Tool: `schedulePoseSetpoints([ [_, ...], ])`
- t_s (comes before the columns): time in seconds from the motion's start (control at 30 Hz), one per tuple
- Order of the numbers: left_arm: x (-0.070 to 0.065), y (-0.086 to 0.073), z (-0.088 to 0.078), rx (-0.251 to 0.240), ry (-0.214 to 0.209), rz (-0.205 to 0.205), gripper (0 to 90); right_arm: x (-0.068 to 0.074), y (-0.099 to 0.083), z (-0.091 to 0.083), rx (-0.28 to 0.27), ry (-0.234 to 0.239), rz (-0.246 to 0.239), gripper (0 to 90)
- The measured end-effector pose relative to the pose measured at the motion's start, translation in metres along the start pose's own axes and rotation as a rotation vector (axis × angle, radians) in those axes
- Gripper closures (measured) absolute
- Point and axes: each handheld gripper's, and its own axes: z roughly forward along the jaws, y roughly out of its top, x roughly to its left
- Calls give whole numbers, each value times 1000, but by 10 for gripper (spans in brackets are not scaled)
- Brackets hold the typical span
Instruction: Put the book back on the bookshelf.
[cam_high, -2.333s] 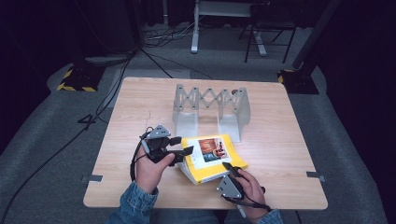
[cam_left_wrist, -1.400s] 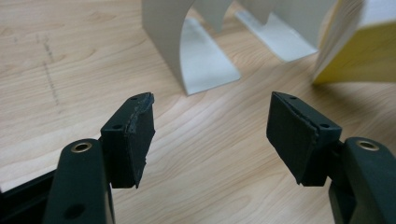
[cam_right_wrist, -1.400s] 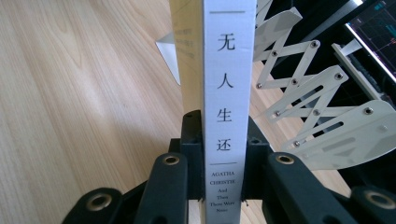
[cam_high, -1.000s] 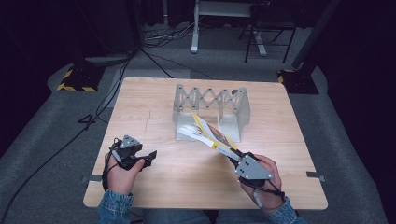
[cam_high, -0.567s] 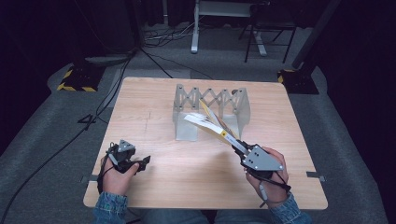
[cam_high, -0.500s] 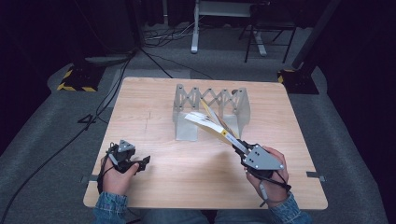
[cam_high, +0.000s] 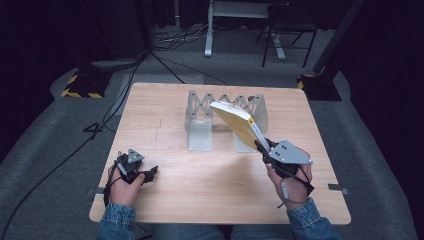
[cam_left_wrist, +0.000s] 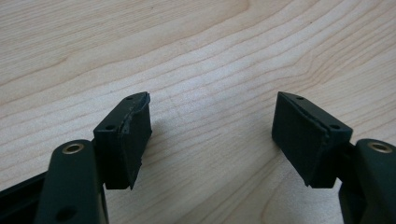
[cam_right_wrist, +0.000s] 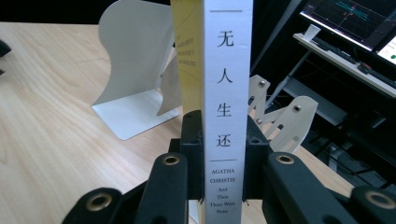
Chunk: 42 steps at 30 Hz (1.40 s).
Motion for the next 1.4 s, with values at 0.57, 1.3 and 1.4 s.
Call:
schedulePoseSetpoints([
  [0.57, 4, 0, 1, -5, -14, 15, 236, -25, 10, 18, -19, -75, 129, 763],
  [1.3, 4, 1, 3, 0, -17, 14, 215, -41, -1, 67, -49, -179, 317, 763],
  [1.4, 4, 1, 3, 0, -17, 13, 216, -41, -1, 70, -48, -183, 319, 763],
])
